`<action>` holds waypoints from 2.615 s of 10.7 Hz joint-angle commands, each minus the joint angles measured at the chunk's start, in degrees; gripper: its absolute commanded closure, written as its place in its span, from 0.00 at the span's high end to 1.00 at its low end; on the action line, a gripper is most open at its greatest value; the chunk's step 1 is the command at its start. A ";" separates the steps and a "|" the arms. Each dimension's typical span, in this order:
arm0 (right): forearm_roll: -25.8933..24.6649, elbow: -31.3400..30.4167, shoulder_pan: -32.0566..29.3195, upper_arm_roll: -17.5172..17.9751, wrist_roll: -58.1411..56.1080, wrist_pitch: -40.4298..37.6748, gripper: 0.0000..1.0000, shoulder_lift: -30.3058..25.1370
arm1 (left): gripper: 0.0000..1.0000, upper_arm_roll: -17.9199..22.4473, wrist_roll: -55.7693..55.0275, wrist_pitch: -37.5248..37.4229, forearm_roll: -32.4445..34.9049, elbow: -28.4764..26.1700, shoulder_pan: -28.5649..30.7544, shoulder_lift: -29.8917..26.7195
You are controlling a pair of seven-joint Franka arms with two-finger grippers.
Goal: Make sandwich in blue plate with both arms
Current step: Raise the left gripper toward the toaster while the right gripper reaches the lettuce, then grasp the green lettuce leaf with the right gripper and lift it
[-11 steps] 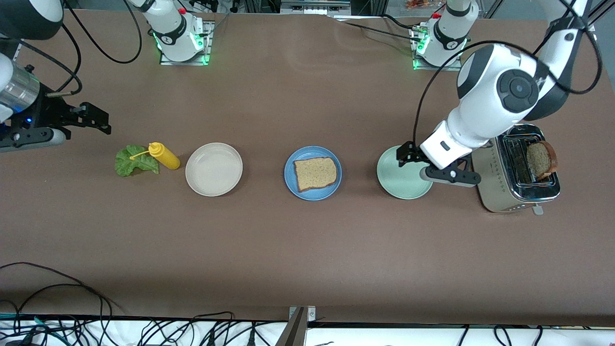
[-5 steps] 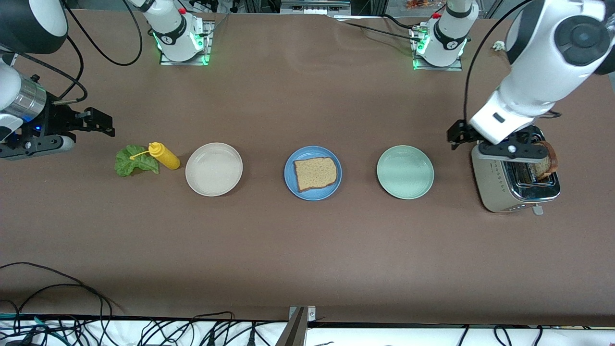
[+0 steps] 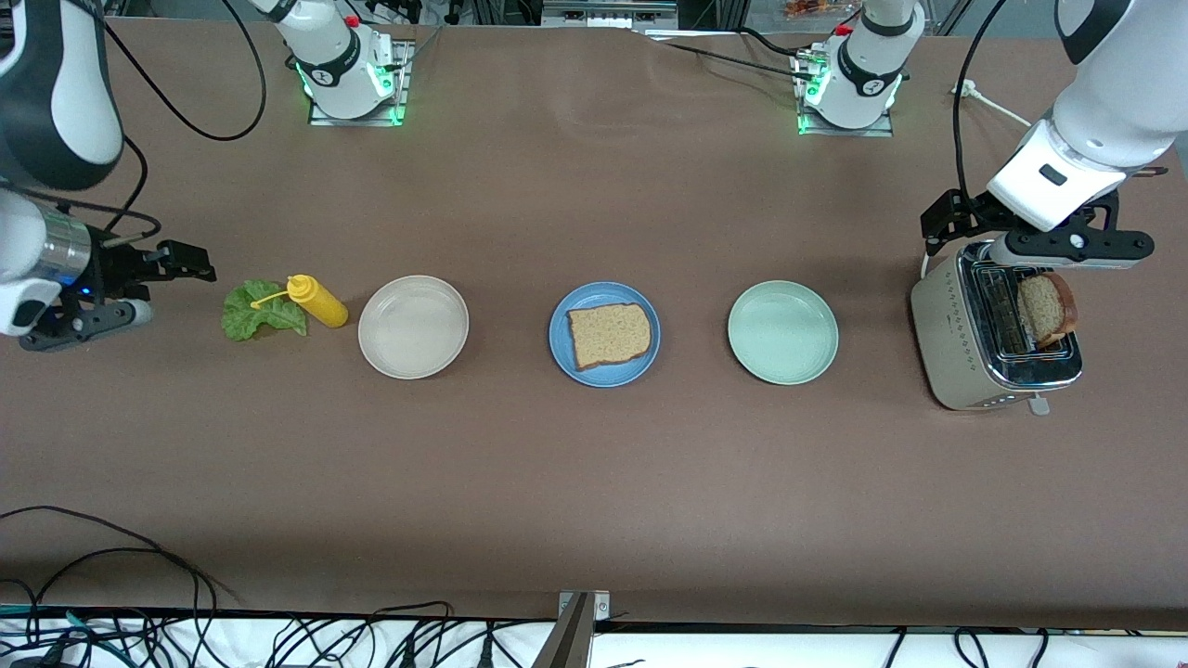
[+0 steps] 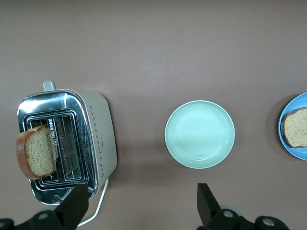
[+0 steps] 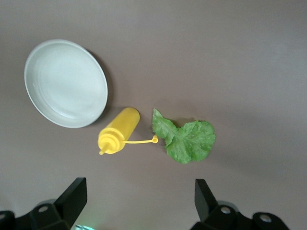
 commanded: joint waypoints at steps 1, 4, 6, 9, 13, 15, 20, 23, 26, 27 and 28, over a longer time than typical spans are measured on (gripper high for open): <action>0.59 1.06 -1.19 0.28 -12.14 0.19 1.00 5.60 | 1.00 -0.30 2.17 -0.38 -1.58 -1.31 1.10 -1.61; 0.68 1.06 -3.65 0.28 -31.62 0.80 1.00 10.87 | 1.00 -0.13 2.17 -0.29 -2.55 -0.61 1.10 -1.52; 0.50 0.71 -4.27 0.19 -38.19 3.08 1.00 13.34 | 1.00 -0.12 2.08 -0.29 -2.64 -0.43 1.10 -1.52; -0.20 -0.25 -5.84 0.19 -43.44 5.53 1.00 17.03 | 1.00 1.70 2.08 -0.73 -3.07 -0.35 -0.12 -1.52; 0.41 -5.87 -7.61 0.19 -51.56 13.01 1.00 20.11 | 1.00 15.86 4.88 -1.61 -4.22 -0.26 -12.43 -1.69; 0.59 -8.59 -7.88 0.28 -51.82 14.16 1.00 20.38 | 1.00 21.64 5.94 -1.96 -4.22 -0.17 -17.07 -1.69; 0.77 -10.19 -8.23 0.45 -51.92 19.26 0.81 23.02 | 1.00 26.51 6.92 -3.54 -5.19 4.04 -19.91 -0.91; 0.85 -10.54 -8.23 0.63 -51.91 19.52 0.79 23.01 | 1.00 26.51 6.83 -5.11 -6.42 8.51 -19.03 1.11; 0.85 -10.45 -8.40 0.63 -51.83 19.44 0.50 23.54 | 1.00 26.16 6.83 -7.05 -6.07 12.65 -17.55 3.31; 0.85 -10.10 -8.40 0.63 -51.91 19.09 0.31 23.63 | 1.00 26.16 7.00 -8.01 -6.07 13.71 -17.36 4.01; 0.85 -10.10 -8.32 0.63 -51.91 18.65 0.16 23.63 | 1.00 26.24 8.74 -8.37 -5.89 13.98 -17.53 3.93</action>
